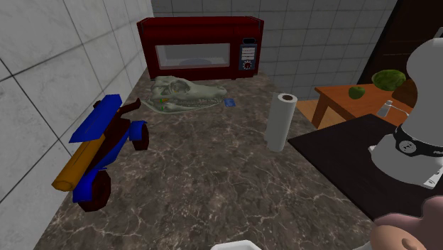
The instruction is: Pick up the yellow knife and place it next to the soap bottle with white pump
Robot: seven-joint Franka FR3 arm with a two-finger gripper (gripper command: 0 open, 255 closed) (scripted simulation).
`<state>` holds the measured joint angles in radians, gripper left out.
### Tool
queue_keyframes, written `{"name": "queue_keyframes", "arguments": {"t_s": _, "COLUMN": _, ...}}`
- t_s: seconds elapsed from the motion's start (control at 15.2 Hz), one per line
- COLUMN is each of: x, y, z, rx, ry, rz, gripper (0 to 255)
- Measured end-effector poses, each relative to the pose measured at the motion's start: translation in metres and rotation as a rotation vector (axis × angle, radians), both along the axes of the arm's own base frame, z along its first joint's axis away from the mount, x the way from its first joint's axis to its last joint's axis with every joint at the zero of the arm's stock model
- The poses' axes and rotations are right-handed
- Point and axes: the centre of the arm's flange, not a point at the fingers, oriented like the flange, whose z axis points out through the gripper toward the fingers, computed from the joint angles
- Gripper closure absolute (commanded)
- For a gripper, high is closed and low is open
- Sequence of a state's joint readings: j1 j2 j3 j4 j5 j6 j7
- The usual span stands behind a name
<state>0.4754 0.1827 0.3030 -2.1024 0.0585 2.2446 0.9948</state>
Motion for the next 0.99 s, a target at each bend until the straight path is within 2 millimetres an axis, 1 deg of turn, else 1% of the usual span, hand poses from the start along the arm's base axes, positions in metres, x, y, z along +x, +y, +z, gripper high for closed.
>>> {"name": "queue_keyframes", "arguments": {"t_s": 0.79, "x": 0.000, "y": 0.001, "z": -0.063, "rx": 0.000, "ry": 0.000, "rz": 0.000, "gripper": 255}}
{"name": "queue_keyframes", "arguments": {"t_s": 0.99, "x": 0.002, "y": 0.001, "z": -0.077, "rx": 0.004, "ry": -0.006, "rz": -0.003, "gripper": 255}}
